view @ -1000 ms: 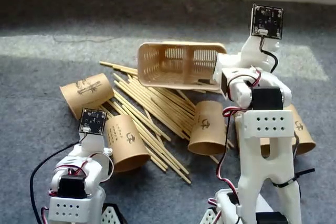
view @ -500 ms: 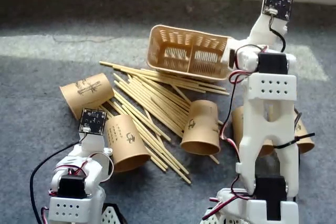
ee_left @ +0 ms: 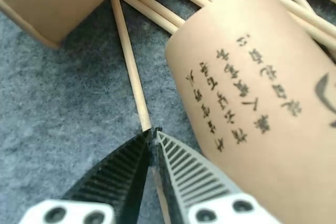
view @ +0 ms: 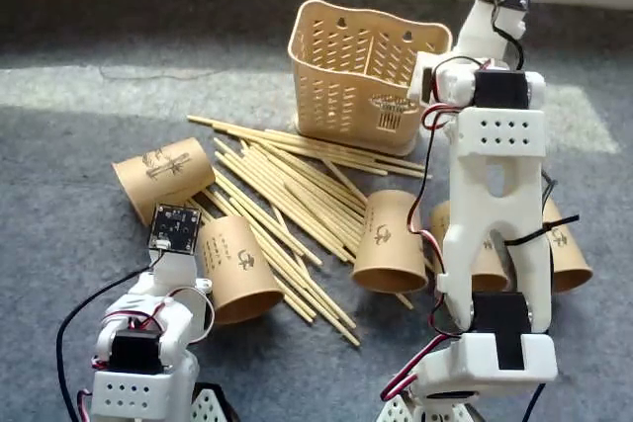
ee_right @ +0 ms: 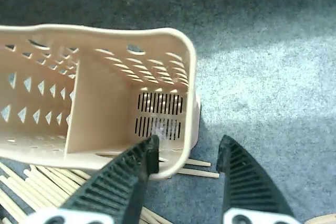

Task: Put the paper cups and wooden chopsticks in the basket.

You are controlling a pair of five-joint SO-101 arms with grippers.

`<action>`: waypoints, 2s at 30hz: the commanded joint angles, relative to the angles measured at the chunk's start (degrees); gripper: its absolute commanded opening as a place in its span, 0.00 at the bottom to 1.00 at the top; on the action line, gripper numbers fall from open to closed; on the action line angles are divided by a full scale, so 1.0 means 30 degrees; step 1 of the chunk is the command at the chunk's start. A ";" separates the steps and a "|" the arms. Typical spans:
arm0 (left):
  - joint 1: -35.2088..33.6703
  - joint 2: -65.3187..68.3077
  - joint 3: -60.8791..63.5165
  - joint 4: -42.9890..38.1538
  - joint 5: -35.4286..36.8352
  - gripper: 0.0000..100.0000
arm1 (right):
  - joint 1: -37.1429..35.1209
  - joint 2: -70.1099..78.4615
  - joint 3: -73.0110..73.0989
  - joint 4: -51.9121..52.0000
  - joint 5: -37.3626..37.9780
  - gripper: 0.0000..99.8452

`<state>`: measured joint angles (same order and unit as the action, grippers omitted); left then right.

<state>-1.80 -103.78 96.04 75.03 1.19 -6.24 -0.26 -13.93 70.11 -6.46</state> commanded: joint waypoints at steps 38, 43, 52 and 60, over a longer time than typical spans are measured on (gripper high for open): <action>-0.0044 -0.0190 0.0366 0.0088 -0.0147 0.01 | -0.0249 -0.4293 -0.0659 0.9040 0.4952 0.18; -0.0044 -0.0190 0.0366 0.0088 -0.0147 0.01 | 0.0513 -0.4762 -0.0630 1.0242 0.5363 0.17; -0.0044 -0.0190 0.0366 0.0088 -0.0147 0.01 | 0.2769 -0.9832 0.3883 1.0212 0.5275 0.17; -0.0044 -0.0190 0.0366 0.0088 -0.0147 0.01 | 0.5553 -1.3465 0.9216 0.8484 0.5245 0.17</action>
<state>-1.80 -103.78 96.04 75.03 1.19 7.12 -36.13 9.80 98.77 9.01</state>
